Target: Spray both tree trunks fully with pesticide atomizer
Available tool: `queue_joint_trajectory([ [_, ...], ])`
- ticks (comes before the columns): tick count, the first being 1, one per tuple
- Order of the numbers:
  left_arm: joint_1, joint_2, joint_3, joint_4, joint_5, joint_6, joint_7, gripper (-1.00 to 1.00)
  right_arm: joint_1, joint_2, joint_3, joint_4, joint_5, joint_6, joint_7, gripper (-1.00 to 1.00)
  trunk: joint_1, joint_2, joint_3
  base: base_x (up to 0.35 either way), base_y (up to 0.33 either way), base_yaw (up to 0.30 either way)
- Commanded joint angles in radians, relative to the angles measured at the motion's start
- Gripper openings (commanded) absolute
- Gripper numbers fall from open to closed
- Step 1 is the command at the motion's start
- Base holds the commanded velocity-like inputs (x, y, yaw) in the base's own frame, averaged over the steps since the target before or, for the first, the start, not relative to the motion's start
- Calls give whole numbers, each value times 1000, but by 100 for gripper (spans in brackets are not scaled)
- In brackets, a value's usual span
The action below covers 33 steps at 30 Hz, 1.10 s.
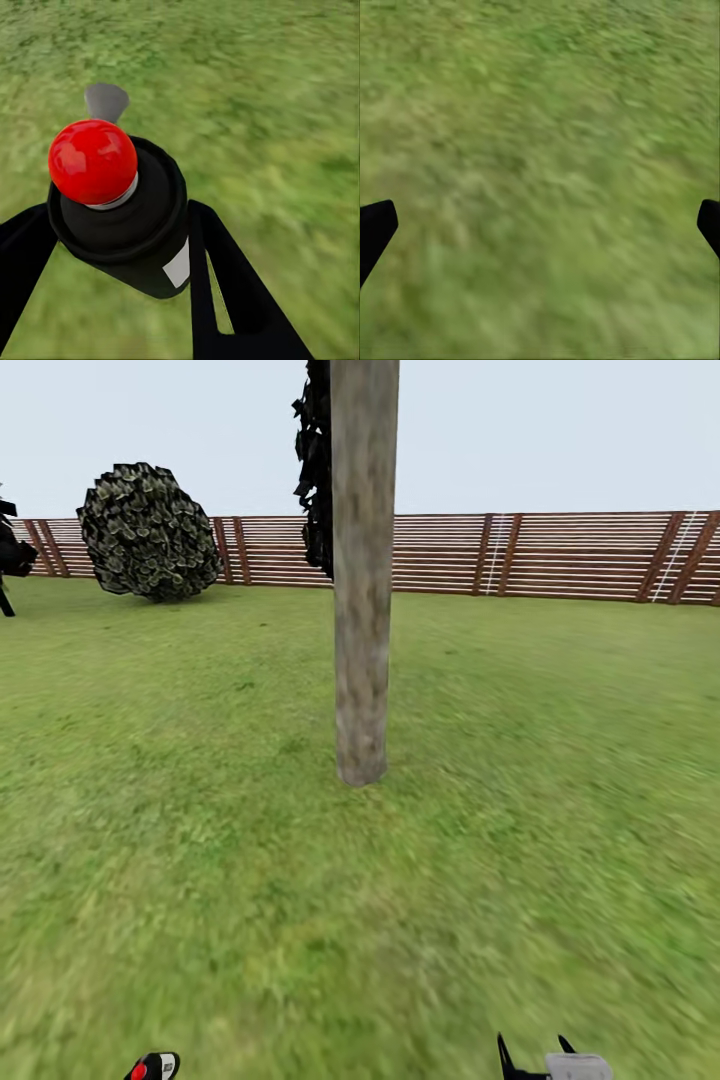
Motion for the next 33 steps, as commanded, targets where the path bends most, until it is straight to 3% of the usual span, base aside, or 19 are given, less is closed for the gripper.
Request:
queue_joint_trajectory([
  [1,0,0,0,0,0,0,0,-100,0,0,0,0,0,0,0,100,0,0,0,336,0,0],
  [33,0,0,0,0,0,0,0,-100,0,0,1,-1,0,0,0,100,0,0,0,336,0,0],
])
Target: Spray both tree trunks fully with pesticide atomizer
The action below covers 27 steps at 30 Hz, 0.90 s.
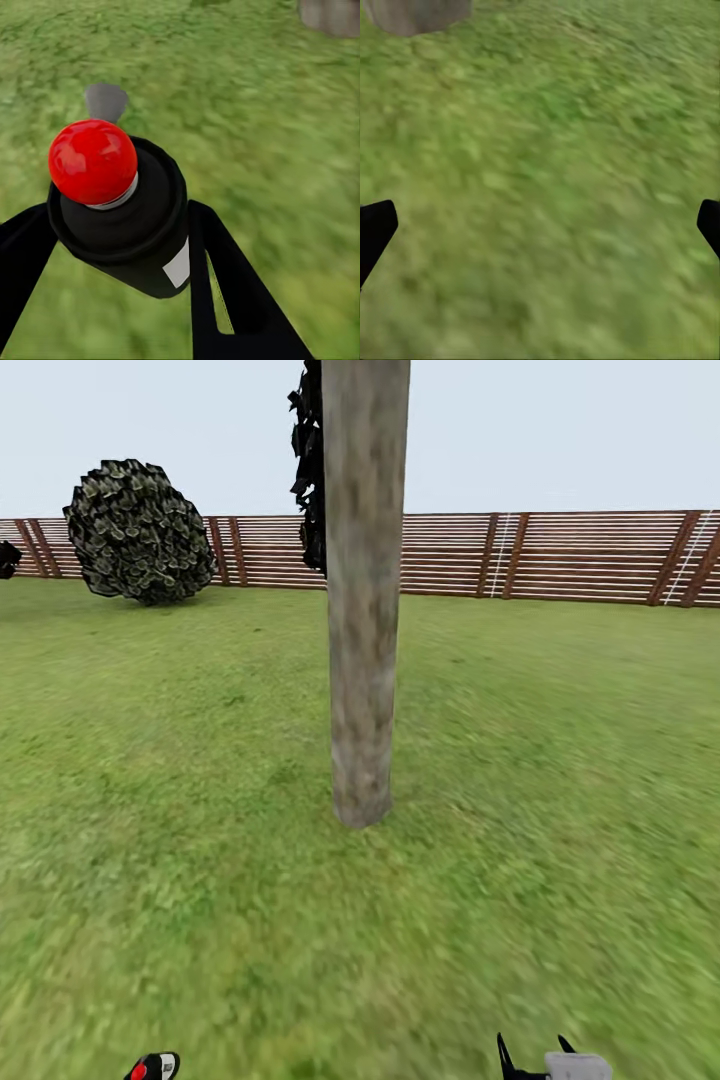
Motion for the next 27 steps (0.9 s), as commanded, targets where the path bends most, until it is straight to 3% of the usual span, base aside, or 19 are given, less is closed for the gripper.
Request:
queue_joint_trajectory([
  [1,0,0,0,0,0,0,0,-100,0,0,0,0,0,0,0,100,0,0,0,336,0,0],
  [18,0,0,0,0,0,0,0,-100,0,0,0,1,0,0,0,100,0,0,0,336,0,-5],
  [27,0,0,0,0,0,0,1,-100,0,0,0,2,0,0,0,100,0,0,0,277,0,-242],
])
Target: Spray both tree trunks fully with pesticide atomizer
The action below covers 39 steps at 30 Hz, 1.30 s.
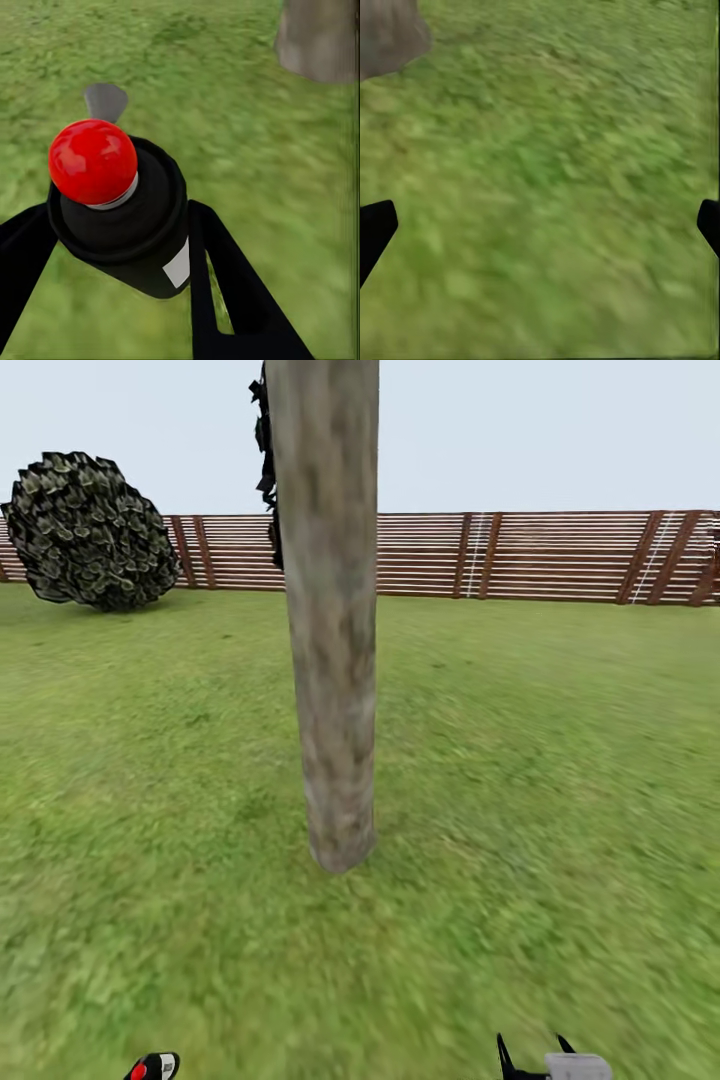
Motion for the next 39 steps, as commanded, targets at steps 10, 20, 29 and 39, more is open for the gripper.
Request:
queue_joint_trajectory([
  [10,0,0,0,-2,0,-1,-2,-100,0,0,0,0,0,0,0,100,0,0,0,15,0,-261],
  [20,-11,11,-7,10,-1,27,-13,-100,0,0,4,36,19,3,3,100,0,0,0,0,0,-17],
  [29,-129,55,-18,7,-62,227,-142,-100,-108,-1,6,37,282,6,51,100,0,0,0,0,0,0],
  [39,-306,137,-17,6,-139,430,-652,-100,-369,4,6,101,376,118,457,100,0,0,0,0,0,0],
])
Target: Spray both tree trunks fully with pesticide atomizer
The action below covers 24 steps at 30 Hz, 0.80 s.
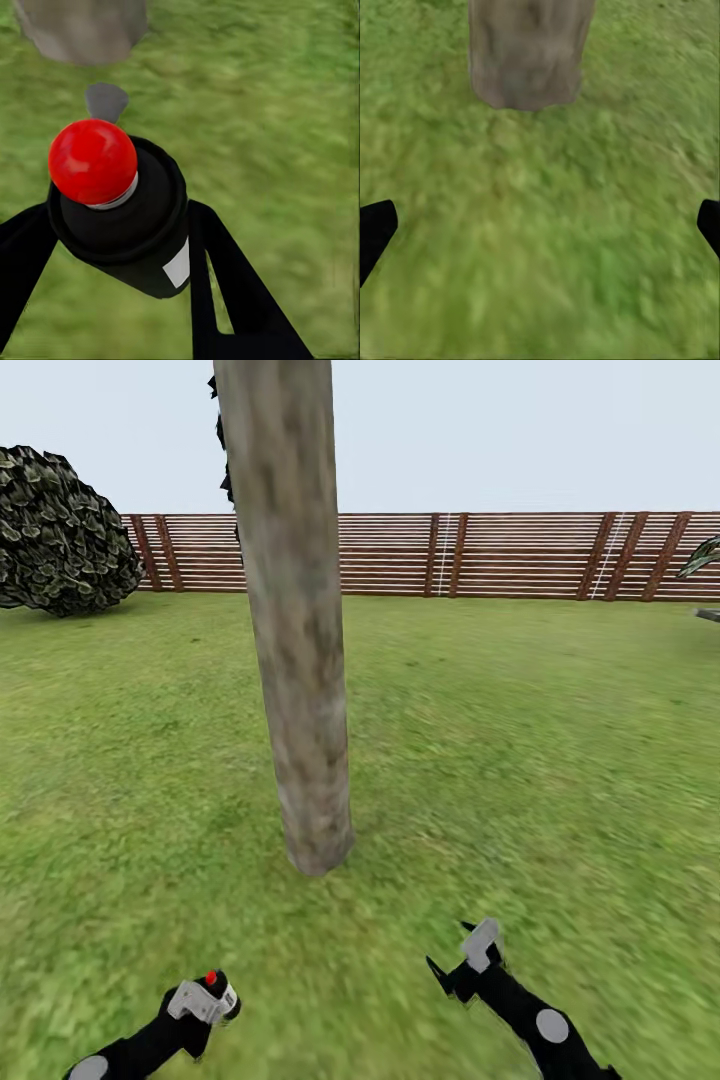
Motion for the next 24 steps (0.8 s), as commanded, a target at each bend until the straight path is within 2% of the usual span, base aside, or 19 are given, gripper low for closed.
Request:
queue_joint_trajectory([
  [1,-38,13,-1,-1,-49,10,-84,-100,-63,0,0,30,3,47,94,100,0,0,0,0,0,0],
  [3,-72,19,-1,0,-110,14,-162,-100,-107,0,4,47,8,68,176,100,0,0,0,0,0,0],
  [4,-96,21,0,2,-168,16,-228,-100,-127,0,25,52,27,76,231,100,0,0,0,0,0,0],
  [5,-109,21,1,2,-207,20,-272,-100,-135,0,45,54,46,79,260,100,0,0,0,0,0,0],
  [7,-138,18,2,-1,-318,44,-375,-100,-146,4,120,61,107,83,303,100,0,0,0,0,0,0],
  [10,-147,15,0,-2,-354,58,-398,-100,-148,6,146,70,122,84,310,100,0,0,0,0,0,0],
  [15,-150,12,-3,-3,-370,62,-407,-100,-148,11,157,72,129,83,315,100,0,0,0,0,0,0],
  [16,-150,10,-4,-2,-380,61,-408,-100,-148,14,158,73,129,83,317,100,0,0,0,0,0,0],
  [17,-150,6,-17,-1,-414,63,-409,-100,-148,22,159,73,129,83,329,100,0,0,0,0,0,0],
  [18,-150,2,-25,0,-433,64,-409,-100,-148,24,159,73,129,82,338,100,0,0,0,0,0,0],
  [19,-150,2,-25,0,-433,64,-409,-100,-148,24,159,73,129,82,338,100,0,0,0,0,0,0],
  [20,-150,-5,-33,0,-456,64,-409,-100,-148,27,159,74,129,82,349,-100,0,0,0,0,0,0],
  [24,-151,-15,-44,-6,-476,87,-412,-100,-148,31,160,73,130,81,359,-100,0,0,0,0,0,0],
])
